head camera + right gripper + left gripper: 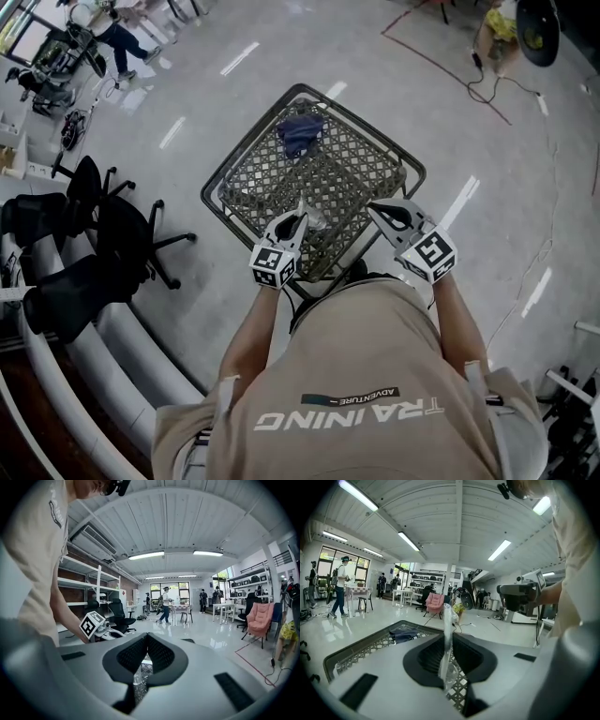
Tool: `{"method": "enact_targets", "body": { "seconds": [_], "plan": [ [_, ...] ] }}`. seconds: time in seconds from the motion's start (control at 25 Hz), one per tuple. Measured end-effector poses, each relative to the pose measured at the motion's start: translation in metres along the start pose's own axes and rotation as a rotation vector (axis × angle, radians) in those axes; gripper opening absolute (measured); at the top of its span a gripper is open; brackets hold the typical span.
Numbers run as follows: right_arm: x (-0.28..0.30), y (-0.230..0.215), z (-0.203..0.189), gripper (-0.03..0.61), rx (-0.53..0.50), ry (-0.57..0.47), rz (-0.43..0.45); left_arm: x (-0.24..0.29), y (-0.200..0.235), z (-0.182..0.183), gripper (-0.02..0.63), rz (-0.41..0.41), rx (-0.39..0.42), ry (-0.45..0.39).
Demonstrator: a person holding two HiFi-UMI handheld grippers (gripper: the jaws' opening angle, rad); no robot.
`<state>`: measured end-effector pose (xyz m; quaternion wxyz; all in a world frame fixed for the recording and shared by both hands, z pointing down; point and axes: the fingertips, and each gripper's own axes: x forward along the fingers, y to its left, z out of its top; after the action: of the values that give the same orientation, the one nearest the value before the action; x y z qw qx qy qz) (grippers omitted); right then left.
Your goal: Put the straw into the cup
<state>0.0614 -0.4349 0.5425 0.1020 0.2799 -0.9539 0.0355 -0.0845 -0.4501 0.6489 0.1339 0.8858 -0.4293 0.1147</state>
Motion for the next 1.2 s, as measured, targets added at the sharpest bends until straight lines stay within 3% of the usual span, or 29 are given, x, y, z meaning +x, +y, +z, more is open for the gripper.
{"method": "enact_targets", "body": {
  "seconds": [0.16,0.52,0.6,0.68,0.8,0.96,1.2],
  "plan": [
    [-0.008,0.009,0.008,0.018,0.004,0.005,-0.008,-0.014,-0.009,0.011,0.138,-0.002,0.004,-0.037],
    [0.005,0.014,0.021,0.018,-0.028,-0.015,-0.001,-0.049,-0.002,0.060,0.140,0.060,-0.001,-0.196],
    [0.008,0.013,0.030,0.018,-0.037,-0.032,0.002,-0.062,-0.002,0.079,0.137,0.091,0.015,-0.248],
    [0.011,0.013,0.038,0.018,-0.041,-0.044,-0.007,-0.075,-0.002,0.098,0.071,0.110,0.047,-0.289],
    [0.020,0.020,0.050,0.018,-0.051,-0.062,-0.012,-0.093,0.001,0.123,0.022,0.132,0.079,-0.332],
    [0.029,0.028,0.075,0.018,-0.089,-0.084,0.000,-0.115,0.007,0.160,0.017,0.178,0.013,-0.369],
    [0.033,0.042,0.124,0.018,-0.084,-0.134,-0.018,-0.149,0.015,0.196,0.017,0.226,0.056,-0.376]
  ]
}}
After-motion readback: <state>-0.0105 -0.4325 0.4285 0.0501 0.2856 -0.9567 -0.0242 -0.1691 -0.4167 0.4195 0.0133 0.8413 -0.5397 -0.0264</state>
